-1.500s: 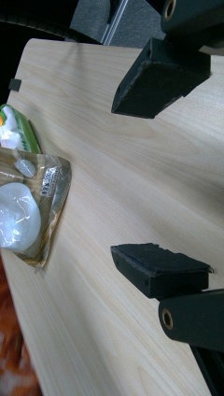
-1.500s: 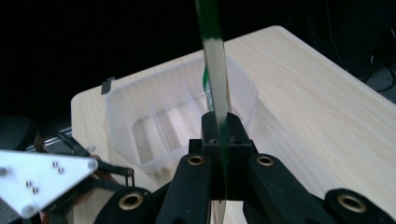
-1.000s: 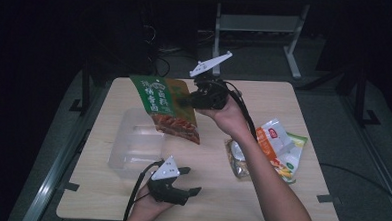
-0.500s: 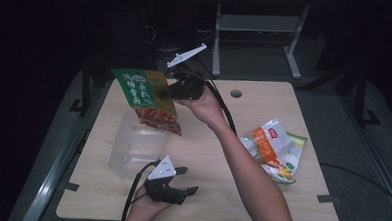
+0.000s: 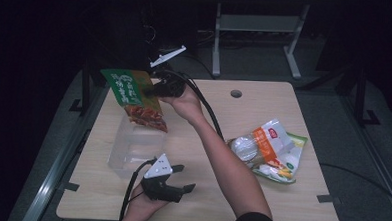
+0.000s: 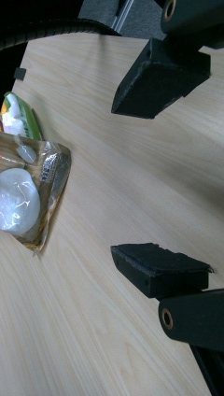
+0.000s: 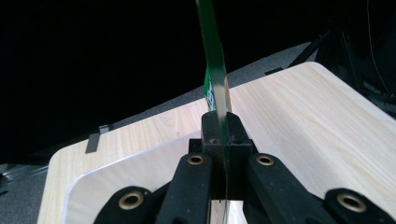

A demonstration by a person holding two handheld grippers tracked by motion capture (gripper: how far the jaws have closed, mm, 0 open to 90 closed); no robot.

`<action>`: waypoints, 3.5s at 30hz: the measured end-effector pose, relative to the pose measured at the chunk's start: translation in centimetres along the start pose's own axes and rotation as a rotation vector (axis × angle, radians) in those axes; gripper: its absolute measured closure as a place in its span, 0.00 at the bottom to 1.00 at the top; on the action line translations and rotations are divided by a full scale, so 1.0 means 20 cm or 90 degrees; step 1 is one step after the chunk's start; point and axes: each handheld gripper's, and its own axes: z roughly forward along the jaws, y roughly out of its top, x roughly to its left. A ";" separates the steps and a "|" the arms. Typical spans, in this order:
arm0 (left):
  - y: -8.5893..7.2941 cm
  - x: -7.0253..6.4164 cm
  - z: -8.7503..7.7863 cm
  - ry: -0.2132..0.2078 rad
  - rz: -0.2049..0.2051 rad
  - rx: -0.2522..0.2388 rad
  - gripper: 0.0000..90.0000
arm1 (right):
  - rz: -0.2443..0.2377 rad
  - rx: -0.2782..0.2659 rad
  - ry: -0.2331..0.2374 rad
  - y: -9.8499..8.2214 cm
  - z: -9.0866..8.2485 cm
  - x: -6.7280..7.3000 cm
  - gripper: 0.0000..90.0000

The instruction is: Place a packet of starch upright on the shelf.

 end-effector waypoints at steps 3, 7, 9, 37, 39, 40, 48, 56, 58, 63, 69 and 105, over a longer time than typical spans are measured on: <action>0.00 0.00 0.00 -0.002 -0.011 -0.001 0.29 | 0.019 -0.004 0.003 -0.04 0.05 -0.03 1.00; 0.00 0.00 0.01 -0.006 -0.010 0.005 0.29 | 0.034 -0.001 -0.003 -0.10 0.10 -0.06 1.00; -0.01 0.00 0.01 -0.007 -0.011 0.004 0.29 | 0.037 0.000 0.001 -0.13 0.11 -0.08 1.00; 0.00 0.00 0.02 -0.001 -0.005 0.009 0.29 | 0.079 0.009 -0.050 -0.26 -0.06 -0.17 0.61; 0.00 0.00 0.02 0.000 -0.006 0.009 0.29 | 0.080 0.008 -0.053 -0.28 -0.10 -0.18 0.60; -0.01 0.00 0.02 0.000 -0.007 0.010 0.29 | 0.083 0.009 -0.054 -0.29 -0.11 -0.18 0.59; 0.00 0.00 0.03 -0.009 -0.012 0.011 0.29 | 0.094 0.014 -0.059 -0.38 -0.24 -0.17 0.56; 0.00 0.00 0.03 -0.007 -0.007 0.013 0.29 | 0.106 0.024 -0.069 -0.46 -0.34 -0.17 0.53; 0.00 0.00 0.03 -0.007 -0.005 0.013 0.29 | 0.109 0.025 -0.073 -0.48 -0.36 -0.17 0.52; 0.00 -0.01 0.04 -0.009 0.000 0.015 0.29 | 0.120 0.032 -0.082 -0.53 -0.43 -0.17 0.51; 0.00 -0.01 0.04 -0.008 0.002 0.016 0.29 | 0.132 0.037 -0.089 -0.58 -0.51 -0.18 0.50; -0.01 -0.03 0.06 -0.006 0.007 0.019 0.29 | 0.195 0.061 -0.149 -0.91 -0.94 -0.13 0.44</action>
